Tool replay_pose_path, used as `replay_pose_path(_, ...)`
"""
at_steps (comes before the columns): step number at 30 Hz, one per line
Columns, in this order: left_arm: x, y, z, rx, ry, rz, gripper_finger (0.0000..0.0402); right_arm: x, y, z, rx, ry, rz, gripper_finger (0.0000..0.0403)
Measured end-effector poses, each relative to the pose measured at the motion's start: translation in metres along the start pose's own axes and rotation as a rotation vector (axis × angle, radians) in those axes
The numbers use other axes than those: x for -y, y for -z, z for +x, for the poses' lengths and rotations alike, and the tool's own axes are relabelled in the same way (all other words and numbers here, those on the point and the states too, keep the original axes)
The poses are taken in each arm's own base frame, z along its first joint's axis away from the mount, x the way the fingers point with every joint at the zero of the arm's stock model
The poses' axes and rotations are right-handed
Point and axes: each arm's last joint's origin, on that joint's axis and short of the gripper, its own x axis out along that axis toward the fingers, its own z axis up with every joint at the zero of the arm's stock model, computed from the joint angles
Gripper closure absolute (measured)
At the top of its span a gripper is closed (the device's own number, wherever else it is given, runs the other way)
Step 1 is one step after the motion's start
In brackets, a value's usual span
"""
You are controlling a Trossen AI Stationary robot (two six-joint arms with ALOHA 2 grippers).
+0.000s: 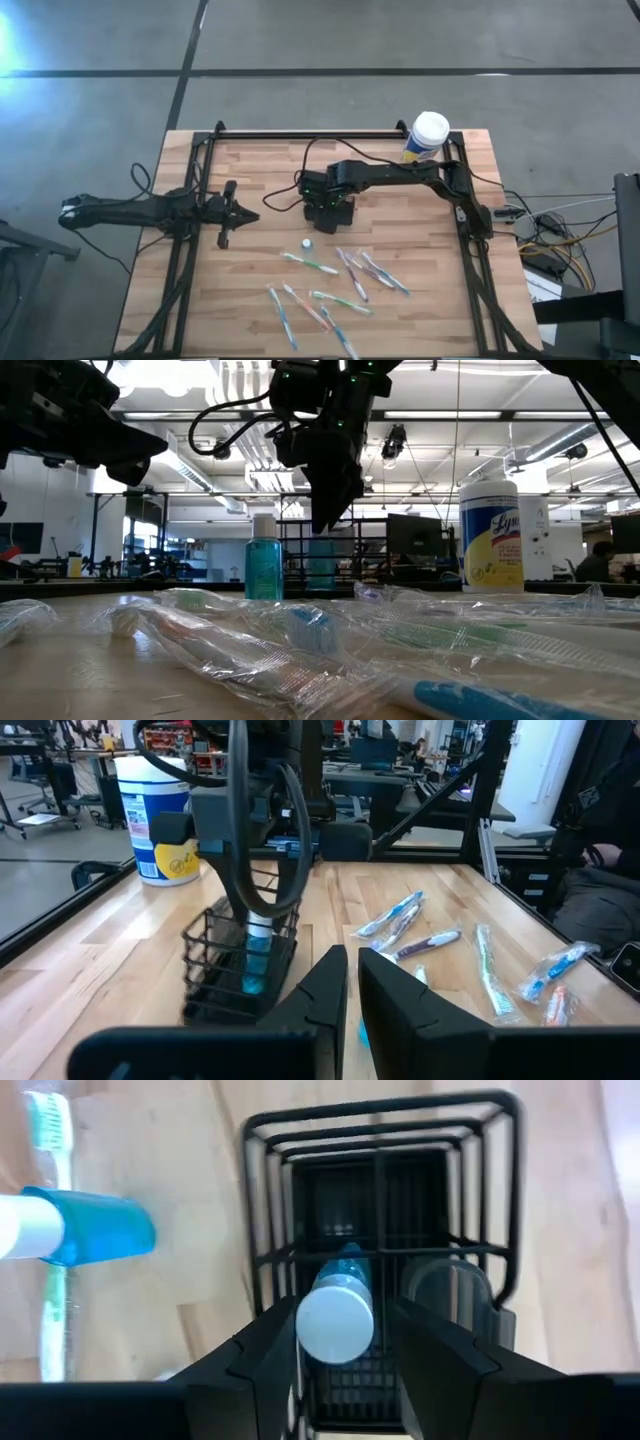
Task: Pick & Place toothbrushing station
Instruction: Put the right blue mouthwash bottle into the black organizer
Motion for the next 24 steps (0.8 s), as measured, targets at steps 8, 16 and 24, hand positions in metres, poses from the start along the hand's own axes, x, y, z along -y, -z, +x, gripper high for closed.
replay_pose_path(8, -0.0001, -0.0001, 0.0, 0.001, -0.001, 0.0, 0.0369, 0.0024, 0.0007, -0.0017, 0.001, 0.007, -0.002, 0.0239)
replay_pose_path(16, -0.0001, -0.0001, 0.0, 0.001, -0.001, 0.0, 0.0369, 0.0041, 0.0018, -0.0007, -0.007, 0.011, -0.057, 0.024)
replay_pose_path(24, -0.0001, 0.0, 0.0, 0.0, -0.001, 0.001, 0.0369, 0.0056, 0.0014, -0.002, -0.009, 0.012, -0.105, 0.0241)
